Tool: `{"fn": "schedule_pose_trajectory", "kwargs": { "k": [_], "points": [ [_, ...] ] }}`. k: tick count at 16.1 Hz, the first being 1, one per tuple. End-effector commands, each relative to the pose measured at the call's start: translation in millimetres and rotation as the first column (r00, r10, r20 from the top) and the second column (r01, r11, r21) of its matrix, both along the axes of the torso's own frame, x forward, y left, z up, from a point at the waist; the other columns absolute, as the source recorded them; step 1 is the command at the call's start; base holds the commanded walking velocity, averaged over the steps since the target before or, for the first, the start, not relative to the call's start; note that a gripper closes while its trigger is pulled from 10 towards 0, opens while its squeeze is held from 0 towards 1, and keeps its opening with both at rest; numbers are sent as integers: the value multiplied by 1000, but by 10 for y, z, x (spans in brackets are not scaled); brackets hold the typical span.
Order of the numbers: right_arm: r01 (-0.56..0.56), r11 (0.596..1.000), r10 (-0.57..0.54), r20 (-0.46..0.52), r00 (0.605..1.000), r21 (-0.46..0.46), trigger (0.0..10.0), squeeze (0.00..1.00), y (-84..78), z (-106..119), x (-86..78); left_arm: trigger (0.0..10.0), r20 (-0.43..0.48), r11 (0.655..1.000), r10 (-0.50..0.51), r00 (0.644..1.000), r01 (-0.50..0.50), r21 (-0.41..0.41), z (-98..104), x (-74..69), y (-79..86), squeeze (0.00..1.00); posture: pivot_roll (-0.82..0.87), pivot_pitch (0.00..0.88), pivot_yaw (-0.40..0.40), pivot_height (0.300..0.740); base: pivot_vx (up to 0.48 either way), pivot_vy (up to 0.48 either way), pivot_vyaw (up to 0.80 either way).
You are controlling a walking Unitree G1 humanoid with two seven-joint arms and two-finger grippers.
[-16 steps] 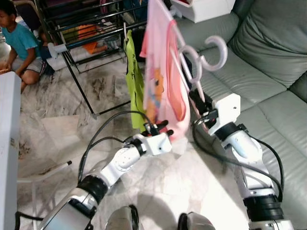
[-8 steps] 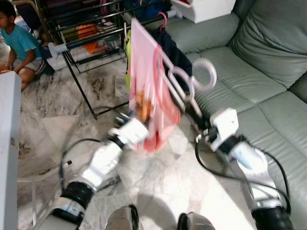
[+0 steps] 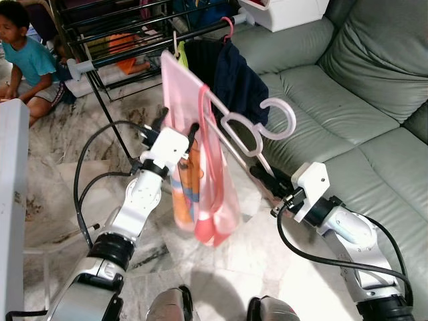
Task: Hang hanger
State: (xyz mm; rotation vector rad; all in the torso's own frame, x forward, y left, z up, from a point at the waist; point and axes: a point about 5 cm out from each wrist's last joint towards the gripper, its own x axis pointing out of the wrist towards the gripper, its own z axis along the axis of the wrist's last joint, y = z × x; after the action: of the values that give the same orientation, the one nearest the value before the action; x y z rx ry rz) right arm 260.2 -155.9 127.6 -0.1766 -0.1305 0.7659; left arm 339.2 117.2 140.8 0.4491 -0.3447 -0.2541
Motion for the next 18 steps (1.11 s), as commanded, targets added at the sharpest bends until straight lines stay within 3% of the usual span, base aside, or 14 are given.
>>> {"fn": "schedule_pose_trajectory", "kwargs": {
  "k": [1,4,5,10,11,13,14,15,18],
  "points": [
    [-28,1000,28,39,999,12,10000,0,36,99,-10,10000,-2,999,41,999,-41,-27,40,43,69,1000,-89,98,53,740,0,0,0],
    [-17,1000,17,35,999,-3,10000,0,20,69,7,10000,6,999,40,999,-40,-28,70,52,83,1000,-83,92,55,740,0,0,0],
    [5,1000,-4,50,999,-13,10000,0,10,69,41,10000,1,999,35,999,-35,-12,58,47,92,0,-82,92,56,740,0,0,0],
    [91,996,-88,95,992,-23,10000,0,-40,93,173,10000,2,1000,13,1000,-13,-25,97,26,144,0,-75,93,59,740,0,0,0],
    [89,996,-86,93,992,-20,10000,0,-25,81,186,10000,8,999,2,1000,-1,-45,129,30,151,1000,-72,92,56,740,0,0,0],
    [81,996,-79,93,993,-19,10000,0,0,69,193,10000,15,999,-6,1000,7,-51,152,37,141,1000,-71,94,55,740,0,0,0],
    [62,998,-61,89,994,-18,10000,0,38,60,193,10000,18,997,-37,999,38,-74,191,48,86,745,-73,94,54,740,0,0,0],
    [53,998,-51,86,995,-18,10000,0,54,53,189,10000,15,992,-82,997,83,-94,213,41,14,0,-73,94,54,740,0,0,0],
    [23,1000,-22,68,997,-14,10000,0,83,28,174,10000,-1,980,-151,988,150,-131,225,22,-119,0,-78,93,58,740,0,0,0]
  ]
}}
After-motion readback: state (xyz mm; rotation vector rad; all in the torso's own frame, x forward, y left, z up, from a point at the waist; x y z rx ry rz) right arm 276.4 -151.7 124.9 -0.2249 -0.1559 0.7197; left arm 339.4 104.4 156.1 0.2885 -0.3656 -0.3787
